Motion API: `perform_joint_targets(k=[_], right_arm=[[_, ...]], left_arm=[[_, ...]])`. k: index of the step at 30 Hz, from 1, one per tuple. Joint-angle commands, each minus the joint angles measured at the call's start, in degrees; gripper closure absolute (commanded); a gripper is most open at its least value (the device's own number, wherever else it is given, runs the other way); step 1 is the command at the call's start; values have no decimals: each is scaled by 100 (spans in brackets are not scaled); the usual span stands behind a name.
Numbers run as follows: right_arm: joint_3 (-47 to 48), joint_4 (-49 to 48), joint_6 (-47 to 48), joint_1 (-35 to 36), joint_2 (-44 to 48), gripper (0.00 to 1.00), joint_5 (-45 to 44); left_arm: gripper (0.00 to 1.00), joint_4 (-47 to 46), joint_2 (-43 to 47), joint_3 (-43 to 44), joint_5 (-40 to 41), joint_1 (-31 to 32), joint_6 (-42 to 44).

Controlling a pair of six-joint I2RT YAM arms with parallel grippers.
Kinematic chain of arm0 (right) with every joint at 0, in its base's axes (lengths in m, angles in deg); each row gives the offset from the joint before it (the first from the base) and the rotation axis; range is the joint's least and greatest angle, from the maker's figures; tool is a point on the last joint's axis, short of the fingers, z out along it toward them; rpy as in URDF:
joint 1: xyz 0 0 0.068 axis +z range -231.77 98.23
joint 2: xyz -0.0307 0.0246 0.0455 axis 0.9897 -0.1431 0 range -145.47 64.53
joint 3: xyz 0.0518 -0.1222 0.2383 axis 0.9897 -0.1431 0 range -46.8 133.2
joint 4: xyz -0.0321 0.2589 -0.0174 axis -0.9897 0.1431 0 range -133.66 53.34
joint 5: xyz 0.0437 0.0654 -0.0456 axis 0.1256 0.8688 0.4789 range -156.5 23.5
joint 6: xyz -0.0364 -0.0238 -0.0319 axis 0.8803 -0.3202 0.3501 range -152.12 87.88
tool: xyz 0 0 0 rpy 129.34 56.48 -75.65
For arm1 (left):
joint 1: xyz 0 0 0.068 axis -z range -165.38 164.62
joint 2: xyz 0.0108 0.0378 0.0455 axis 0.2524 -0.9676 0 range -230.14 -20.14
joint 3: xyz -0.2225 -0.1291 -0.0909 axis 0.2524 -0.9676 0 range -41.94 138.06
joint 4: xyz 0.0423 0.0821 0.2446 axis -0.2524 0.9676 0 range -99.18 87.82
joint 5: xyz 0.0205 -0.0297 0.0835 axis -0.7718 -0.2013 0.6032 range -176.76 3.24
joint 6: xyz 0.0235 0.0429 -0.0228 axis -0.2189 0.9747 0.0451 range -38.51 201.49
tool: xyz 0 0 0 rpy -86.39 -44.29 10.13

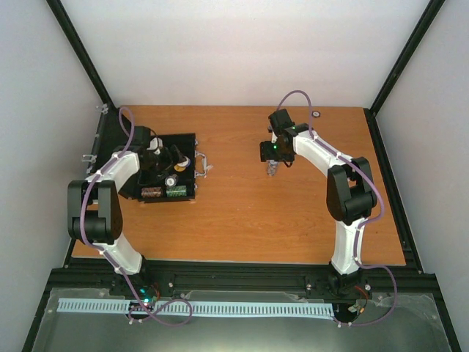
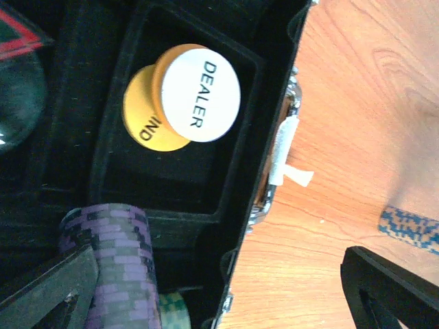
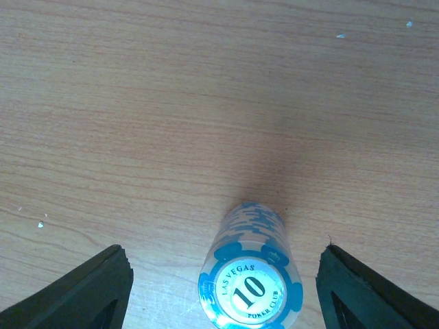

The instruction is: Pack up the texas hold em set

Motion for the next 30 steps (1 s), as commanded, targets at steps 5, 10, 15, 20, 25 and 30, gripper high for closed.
perform_joint_targets(k=[5, 10, 15, 20, 25, 30], right_arm=[[-13, -47, -91, -13, 138, 25, -85], [-61, -63, -55, -13, 143, 25, -120], [-57, -91, -63, -14, 84, 25, -80], [-48, -100, -47, -13, 63, 25, -83], [-50, -102, -5, -14, 12, 25, -97], [-28, -109, 10, -13, -50, 25, -77]], left_arm=[[0, 94, -259, 592, -667, 132, -52], [0, 847, -69, 1192, -156, 130, 517], [5, 1789, -122, 1756, 982, 137, 1271], [40, 2262, -41, 1729, 1794, 149, 1625], [35, 2340, -42, 1474, 1752, 449, 1634], [31, 2113, -75, 1251, 1384, 561, 1533]])
